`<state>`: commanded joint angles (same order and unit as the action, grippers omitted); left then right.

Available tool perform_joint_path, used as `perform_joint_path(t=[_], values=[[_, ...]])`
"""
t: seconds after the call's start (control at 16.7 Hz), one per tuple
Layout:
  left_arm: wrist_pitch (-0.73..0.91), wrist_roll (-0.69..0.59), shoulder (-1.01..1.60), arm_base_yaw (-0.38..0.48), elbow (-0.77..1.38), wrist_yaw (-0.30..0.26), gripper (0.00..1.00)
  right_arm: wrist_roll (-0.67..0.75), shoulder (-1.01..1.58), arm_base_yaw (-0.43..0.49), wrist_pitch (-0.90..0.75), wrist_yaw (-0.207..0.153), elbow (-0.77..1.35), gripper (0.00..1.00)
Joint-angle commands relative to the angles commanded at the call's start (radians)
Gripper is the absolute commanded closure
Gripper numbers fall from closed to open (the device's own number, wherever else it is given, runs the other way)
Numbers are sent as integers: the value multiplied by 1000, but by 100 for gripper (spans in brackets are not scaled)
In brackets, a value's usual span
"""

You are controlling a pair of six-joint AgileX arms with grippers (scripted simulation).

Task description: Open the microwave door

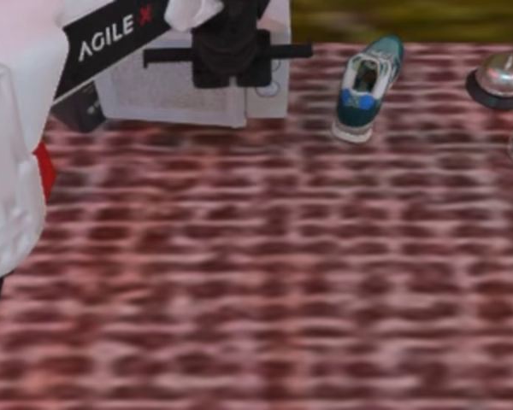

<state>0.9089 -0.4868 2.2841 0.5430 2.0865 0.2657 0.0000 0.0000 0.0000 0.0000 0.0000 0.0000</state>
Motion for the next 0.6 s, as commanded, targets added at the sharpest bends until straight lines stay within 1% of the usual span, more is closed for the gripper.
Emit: perform_joint_path(t=[0.54,0.6], values=[[0,0,0,0,0,0,100,0,0,0,0,0,0,0],[-1,-5,7,6,-2,-7,100,0,0,0,0,0,0,0]])
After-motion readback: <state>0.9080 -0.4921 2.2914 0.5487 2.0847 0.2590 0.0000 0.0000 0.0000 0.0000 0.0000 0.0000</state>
